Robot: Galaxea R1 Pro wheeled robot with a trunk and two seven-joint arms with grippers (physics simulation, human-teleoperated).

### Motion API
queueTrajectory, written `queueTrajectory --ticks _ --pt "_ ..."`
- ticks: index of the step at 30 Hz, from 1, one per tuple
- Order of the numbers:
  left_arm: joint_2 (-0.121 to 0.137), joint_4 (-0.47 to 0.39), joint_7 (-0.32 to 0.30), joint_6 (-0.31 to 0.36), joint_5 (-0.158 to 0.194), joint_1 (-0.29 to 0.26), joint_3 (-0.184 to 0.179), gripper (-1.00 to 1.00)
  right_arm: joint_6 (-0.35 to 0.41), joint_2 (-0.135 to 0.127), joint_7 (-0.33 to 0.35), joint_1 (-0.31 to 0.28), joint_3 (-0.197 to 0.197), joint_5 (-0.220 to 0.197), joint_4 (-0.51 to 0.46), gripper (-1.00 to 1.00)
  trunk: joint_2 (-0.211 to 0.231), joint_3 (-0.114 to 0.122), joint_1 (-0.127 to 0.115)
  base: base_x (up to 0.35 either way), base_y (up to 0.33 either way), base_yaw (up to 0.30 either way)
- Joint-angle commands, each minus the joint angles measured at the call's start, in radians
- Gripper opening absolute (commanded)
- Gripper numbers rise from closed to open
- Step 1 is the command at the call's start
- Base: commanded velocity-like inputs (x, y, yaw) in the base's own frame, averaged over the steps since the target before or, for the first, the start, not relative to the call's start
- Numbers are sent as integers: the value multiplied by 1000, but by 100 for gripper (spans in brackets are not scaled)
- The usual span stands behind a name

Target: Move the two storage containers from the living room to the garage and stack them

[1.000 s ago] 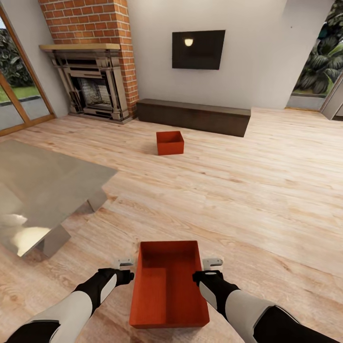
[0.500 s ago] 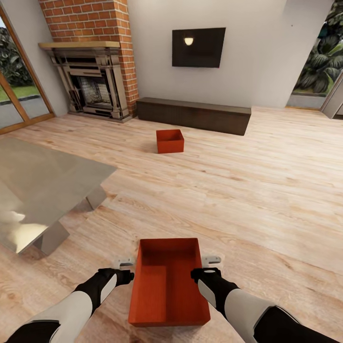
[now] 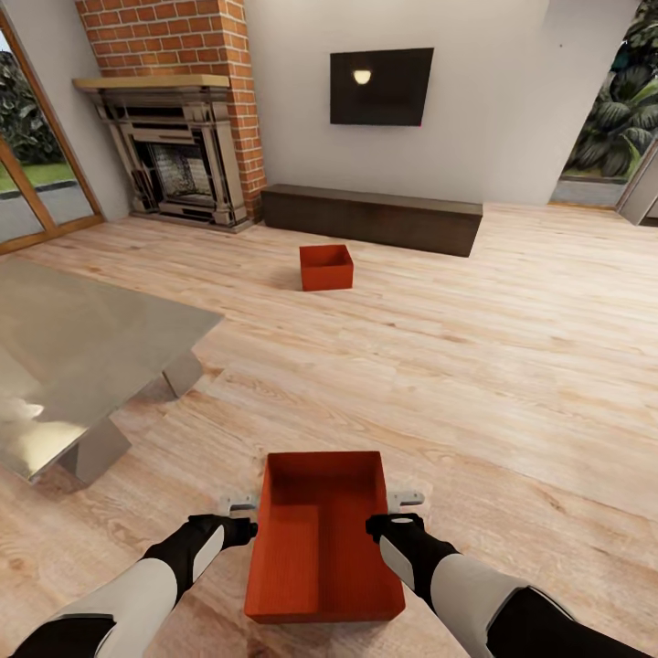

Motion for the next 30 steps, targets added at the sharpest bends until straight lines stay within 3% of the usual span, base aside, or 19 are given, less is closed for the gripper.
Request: queueTrajectory --ticks 1,22,26,30 --pt "0 -2 3 6 7 0 0 100 7 0 -6 0 6 -2 -2 100 -8 -4 4 0 0 0" --pt "0 -3 2 6 7 0 0 100 7 0 -5 -1 8 0 -2 100 -155 -70 84 0 0 0" --pt "0 -3 2 6 7 0 1 100 7 0 -5 -1 8 0 -2 100 -155 -70 84 0 0 0" --pt "0 -3 2 6 7 0 0 100 8 0 -5 -1 8 0 -2 100 -183 -82 100 0 0 0"
